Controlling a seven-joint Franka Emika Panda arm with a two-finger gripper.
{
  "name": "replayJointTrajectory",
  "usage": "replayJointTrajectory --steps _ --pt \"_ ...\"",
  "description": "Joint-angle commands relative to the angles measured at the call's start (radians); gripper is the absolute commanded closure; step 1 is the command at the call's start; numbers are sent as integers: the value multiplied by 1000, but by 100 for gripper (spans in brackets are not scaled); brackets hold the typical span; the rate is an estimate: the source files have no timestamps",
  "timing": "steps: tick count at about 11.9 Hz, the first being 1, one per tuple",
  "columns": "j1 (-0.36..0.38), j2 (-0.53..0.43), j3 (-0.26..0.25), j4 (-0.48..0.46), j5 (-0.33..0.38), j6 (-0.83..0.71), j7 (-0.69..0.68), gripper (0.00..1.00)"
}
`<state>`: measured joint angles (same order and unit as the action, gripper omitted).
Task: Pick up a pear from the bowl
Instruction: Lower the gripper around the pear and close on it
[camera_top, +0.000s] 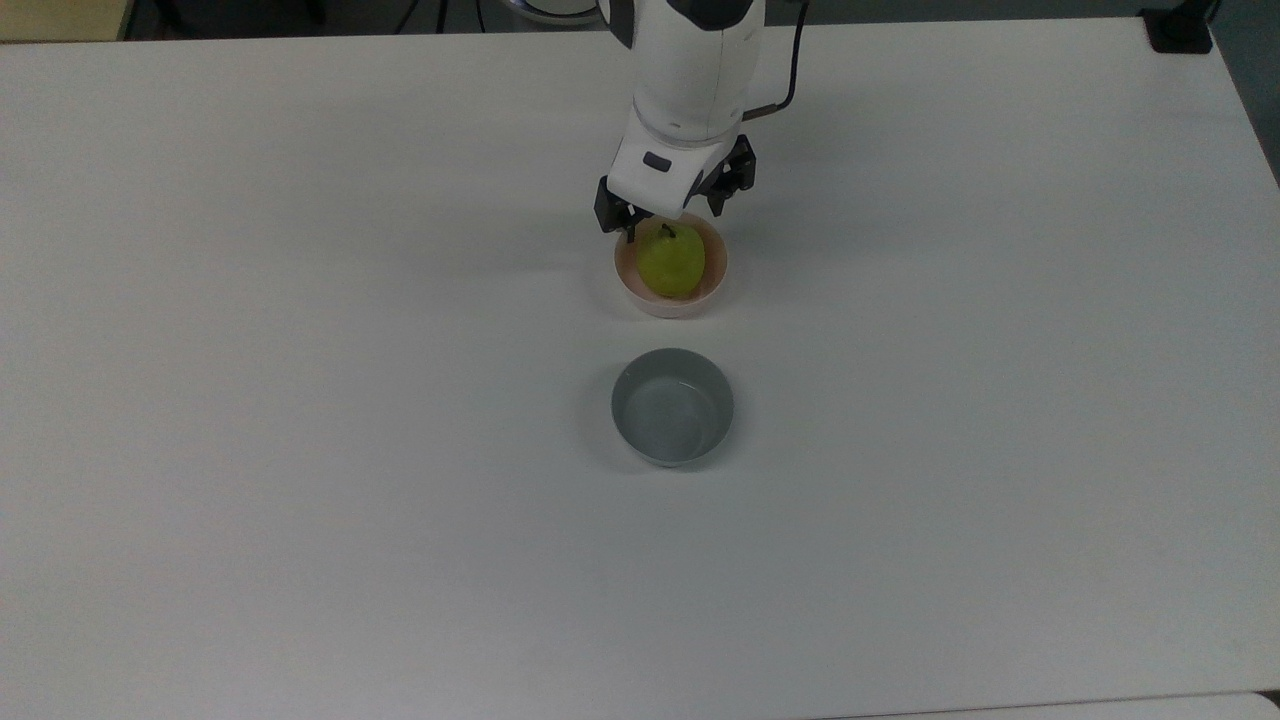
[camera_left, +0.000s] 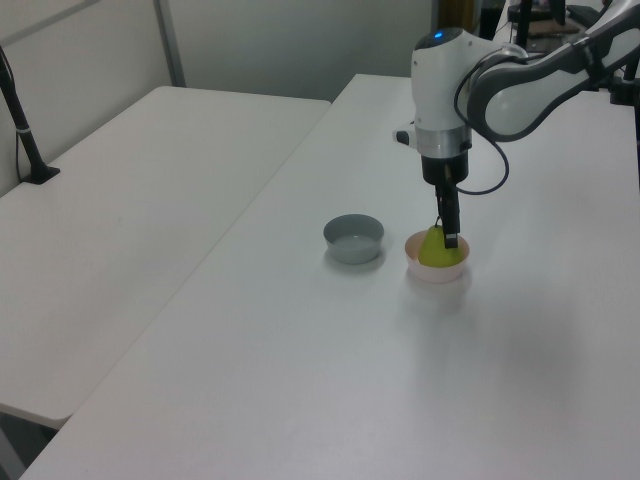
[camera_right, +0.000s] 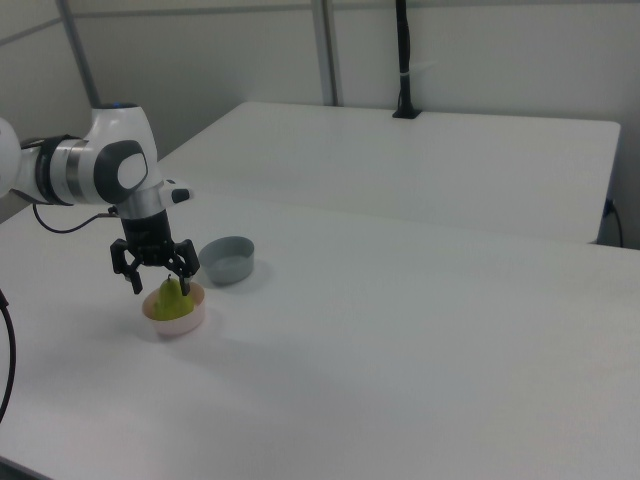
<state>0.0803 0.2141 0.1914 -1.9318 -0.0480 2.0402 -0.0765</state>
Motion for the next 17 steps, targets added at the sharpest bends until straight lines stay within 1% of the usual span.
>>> replayJointTrajectory --steps 1,3,7,10,11,13,15,17 --pt "13 8 -9 -44 -7 75 -13 0" --pt "13 31 -9 -44 -16 90 -13 0" --pt "10 53 -9 -42 -64 115 -6 4" --pt "10 54 -9 -42 -67 127 -5 7" --pt "10 54 -9 -42 -69 127 -6 11" --pt "10 54 -9 -41 -69 127 -5 24" --pt "12 54 -9 -39 -69 124 -5 44" --pt "12 47 -9 -36 -69 112 -5 50"
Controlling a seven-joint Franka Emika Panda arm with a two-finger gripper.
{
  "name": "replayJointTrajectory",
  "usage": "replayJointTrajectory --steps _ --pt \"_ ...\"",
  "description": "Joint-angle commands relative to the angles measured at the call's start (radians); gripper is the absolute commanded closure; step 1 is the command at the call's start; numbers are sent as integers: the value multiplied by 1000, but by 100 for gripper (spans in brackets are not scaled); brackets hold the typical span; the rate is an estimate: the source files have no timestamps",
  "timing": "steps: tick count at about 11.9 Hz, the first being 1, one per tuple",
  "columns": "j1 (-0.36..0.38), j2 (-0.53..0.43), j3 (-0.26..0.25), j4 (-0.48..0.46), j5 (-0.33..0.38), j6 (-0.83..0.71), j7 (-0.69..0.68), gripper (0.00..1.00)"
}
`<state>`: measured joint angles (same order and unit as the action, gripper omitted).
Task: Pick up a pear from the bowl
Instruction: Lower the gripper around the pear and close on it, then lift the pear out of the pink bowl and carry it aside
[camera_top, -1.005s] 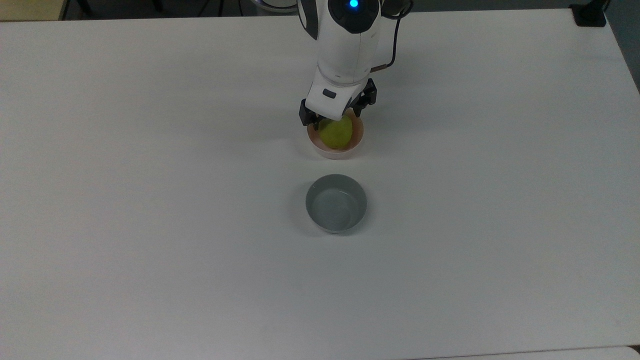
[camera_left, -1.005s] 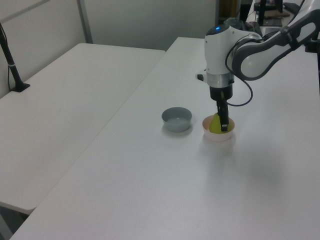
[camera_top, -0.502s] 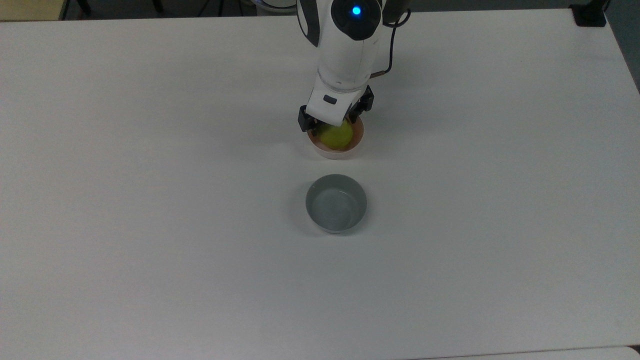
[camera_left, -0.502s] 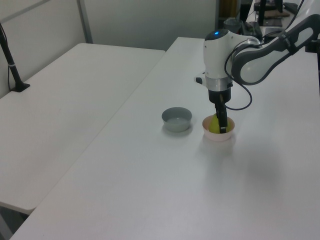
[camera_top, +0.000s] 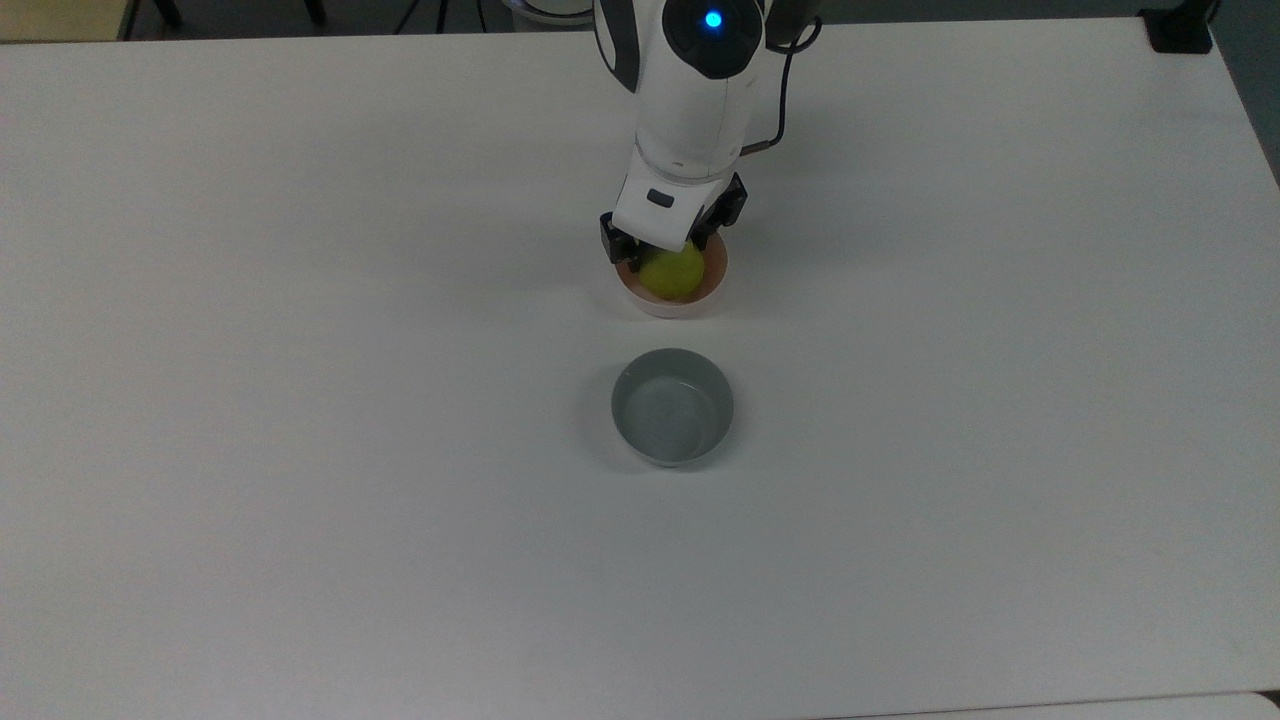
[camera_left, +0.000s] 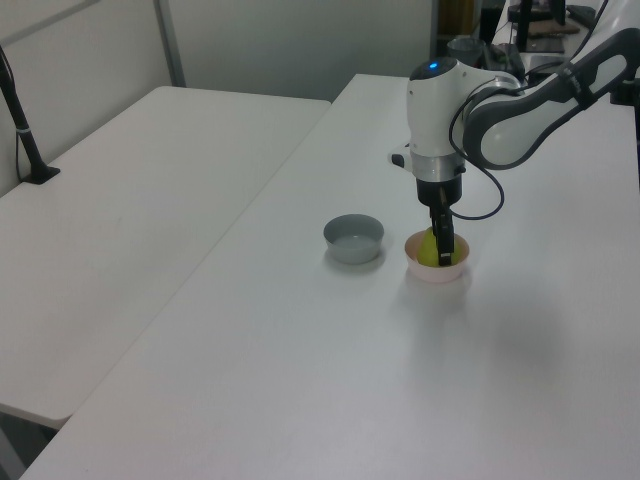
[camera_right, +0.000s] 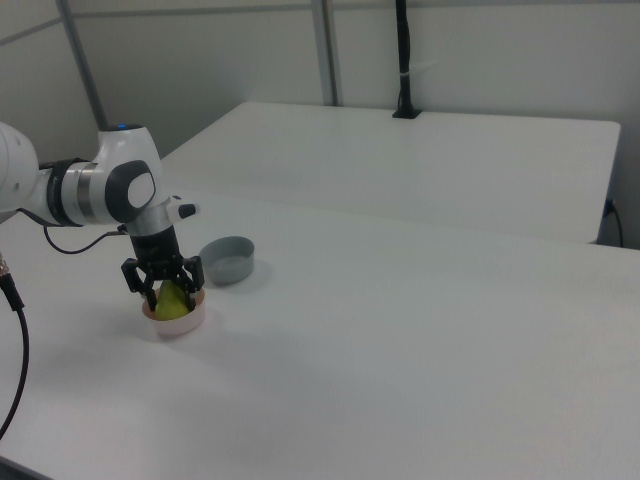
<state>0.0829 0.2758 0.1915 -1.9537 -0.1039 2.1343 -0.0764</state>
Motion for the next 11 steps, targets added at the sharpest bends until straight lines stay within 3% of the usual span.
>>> replayJointTrajectory --steps 1,7,11 --pt "11 -21 -9 -11 -13 1 -5 51" --pt "8 -122 -6 68 0 -172 -16 51" --pt "-6 -187 -17 172 20 -319 -35 51"
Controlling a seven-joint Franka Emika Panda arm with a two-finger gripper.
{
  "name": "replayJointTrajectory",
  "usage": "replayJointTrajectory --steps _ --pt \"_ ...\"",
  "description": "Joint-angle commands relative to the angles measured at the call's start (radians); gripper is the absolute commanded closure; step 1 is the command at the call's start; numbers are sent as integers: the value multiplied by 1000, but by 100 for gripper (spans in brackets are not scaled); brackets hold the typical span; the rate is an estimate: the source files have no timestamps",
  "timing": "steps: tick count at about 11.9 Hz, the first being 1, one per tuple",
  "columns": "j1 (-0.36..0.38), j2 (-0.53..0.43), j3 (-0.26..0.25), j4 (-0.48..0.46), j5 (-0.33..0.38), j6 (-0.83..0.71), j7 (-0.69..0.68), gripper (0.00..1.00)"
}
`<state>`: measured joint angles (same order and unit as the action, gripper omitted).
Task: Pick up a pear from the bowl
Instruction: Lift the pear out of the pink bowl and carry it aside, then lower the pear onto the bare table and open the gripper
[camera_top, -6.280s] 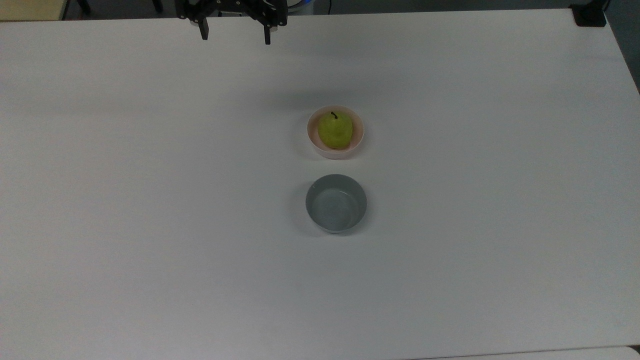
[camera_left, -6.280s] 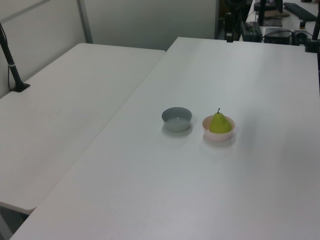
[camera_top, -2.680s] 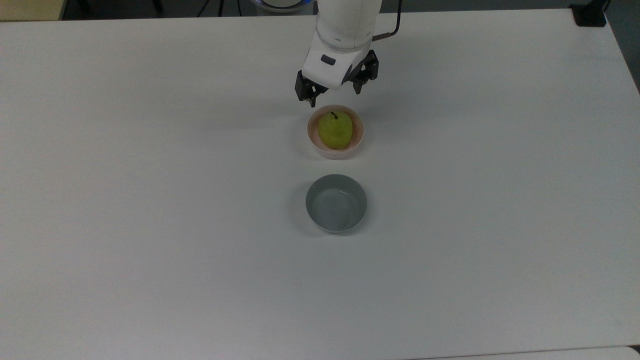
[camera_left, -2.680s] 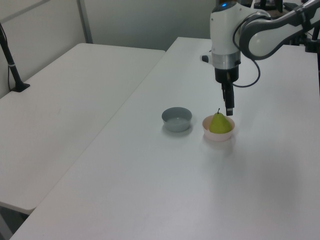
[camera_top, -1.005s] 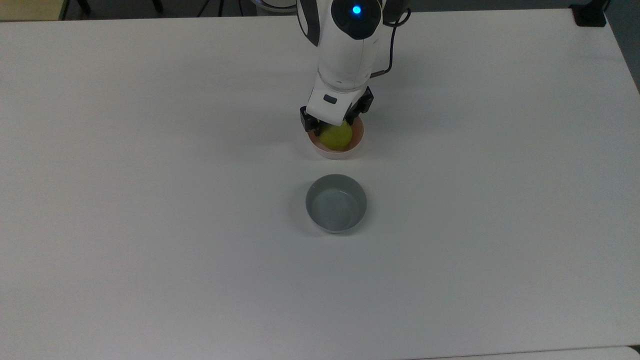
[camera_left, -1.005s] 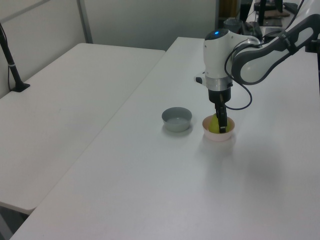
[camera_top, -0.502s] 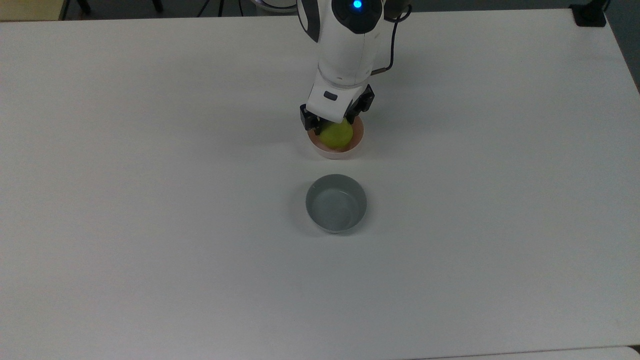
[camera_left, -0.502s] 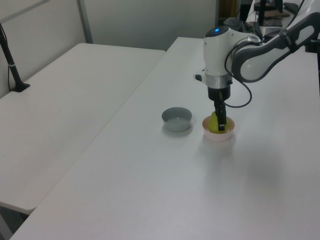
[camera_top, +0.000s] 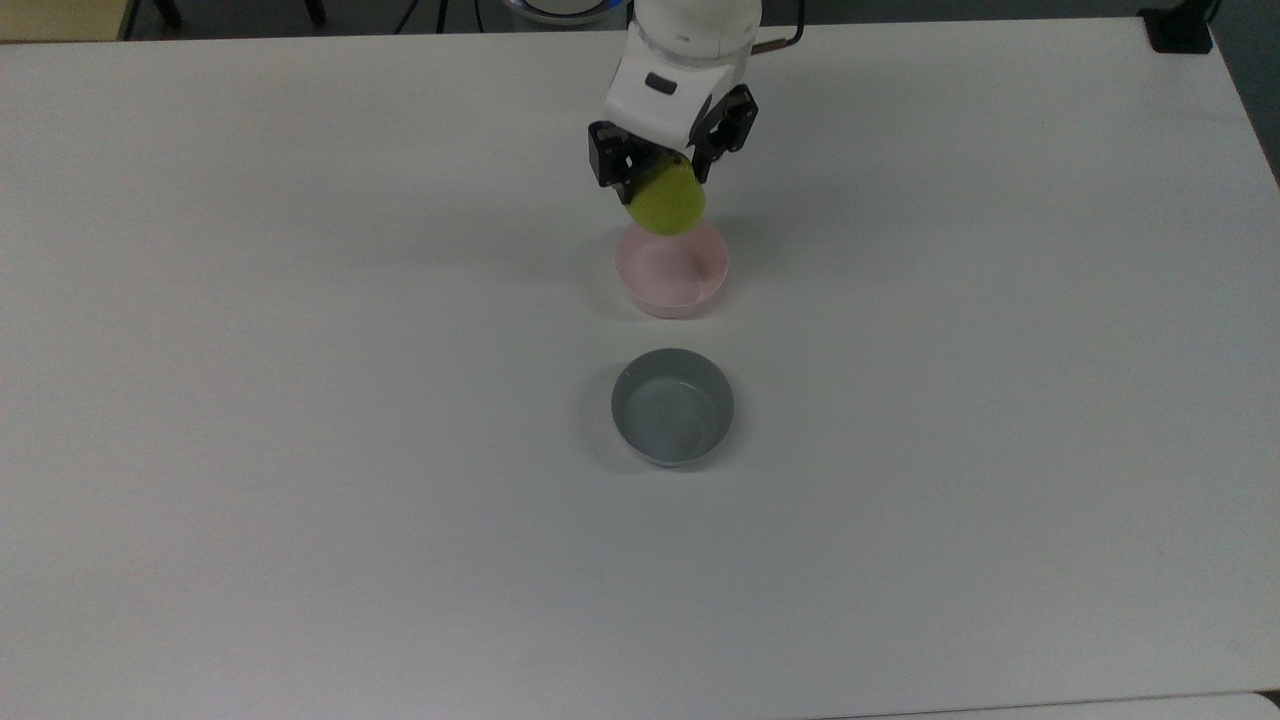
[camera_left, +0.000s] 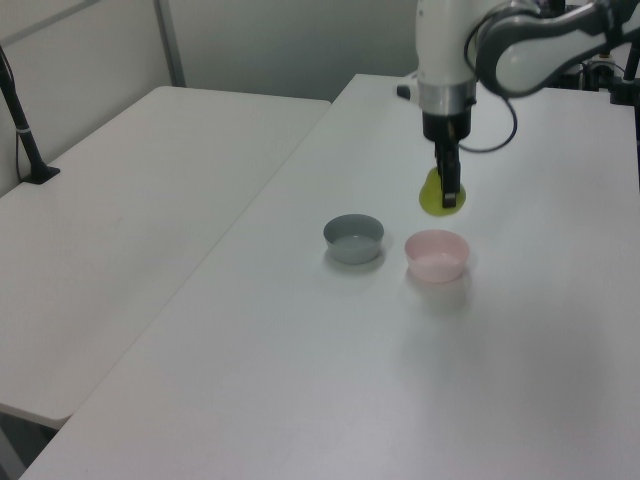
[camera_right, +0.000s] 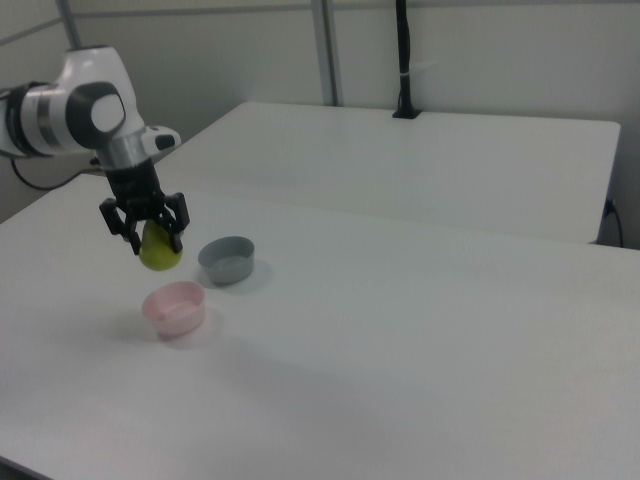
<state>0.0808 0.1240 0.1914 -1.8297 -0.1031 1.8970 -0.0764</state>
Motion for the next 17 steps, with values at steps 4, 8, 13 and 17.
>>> replayJointTrajectory --steps 4,8,13,17 --pt "-122 -24 -53 79 29 -76 -141 51" --pt "-139 11 -217 104 33 -12 -258 51" --pt "-188 129 -242 102 17 129 -273 50" --pt "-210 212 -244 83 13 215 -273 49"
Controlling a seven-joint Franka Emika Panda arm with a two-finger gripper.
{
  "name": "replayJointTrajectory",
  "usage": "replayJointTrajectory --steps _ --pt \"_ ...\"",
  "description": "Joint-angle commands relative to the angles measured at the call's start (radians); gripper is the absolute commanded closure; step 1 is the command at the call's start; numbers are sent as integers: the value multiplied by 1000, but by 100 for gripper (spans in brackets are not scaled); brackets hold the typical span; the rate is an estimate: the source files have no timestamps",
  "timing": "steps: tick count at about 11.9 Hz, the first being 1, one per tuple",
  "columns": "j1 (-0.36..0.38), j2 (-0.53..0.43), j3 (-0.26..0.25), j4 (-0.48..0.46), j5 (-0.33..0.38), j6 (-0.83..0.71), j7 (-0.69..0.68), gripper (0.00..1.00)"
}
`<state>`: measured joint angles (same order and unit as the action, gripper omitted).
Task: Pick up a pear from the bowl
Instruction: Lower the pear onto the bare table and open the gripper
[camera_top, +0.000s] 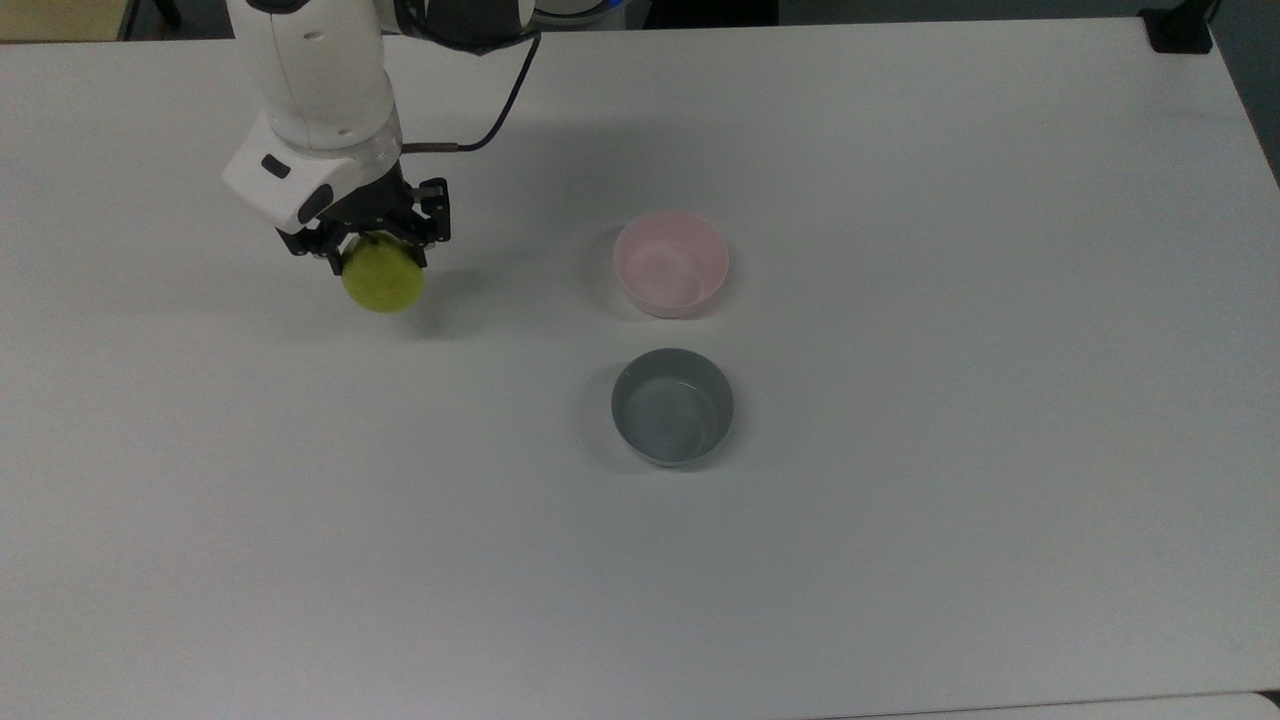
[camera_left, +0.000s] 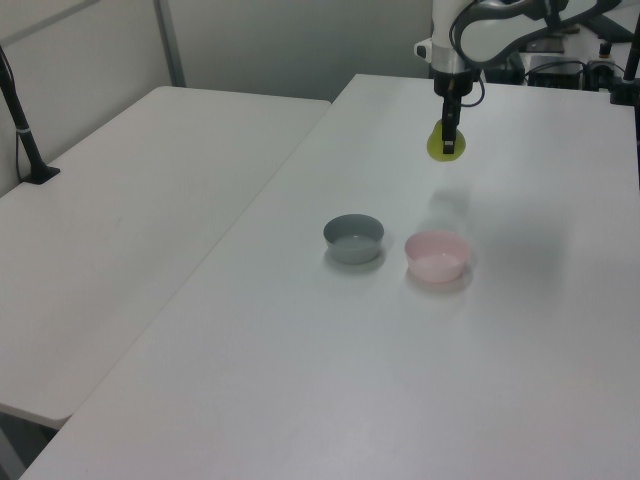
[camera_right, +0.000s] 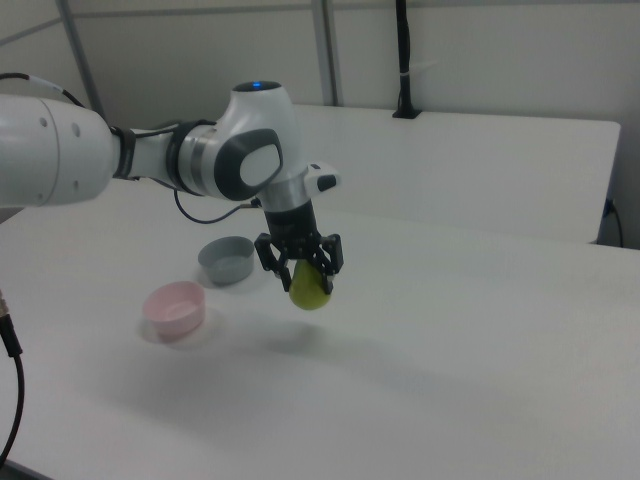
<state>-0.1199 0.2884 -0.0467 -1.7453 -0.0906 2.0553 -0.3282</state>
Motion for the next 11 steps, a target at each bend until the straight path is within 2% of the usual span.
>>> replayJointTrajectory --steps 1,3,7,11 --pt "-18 60 -5 -8 -6 78 -22 49" --pt "-29 61 -5 -42 -24 104 -22 49" --pt "-41 84 -5 -48 -34 115 -22 48" --pt "-46 84 -5 -77 -37 140 -22 37"
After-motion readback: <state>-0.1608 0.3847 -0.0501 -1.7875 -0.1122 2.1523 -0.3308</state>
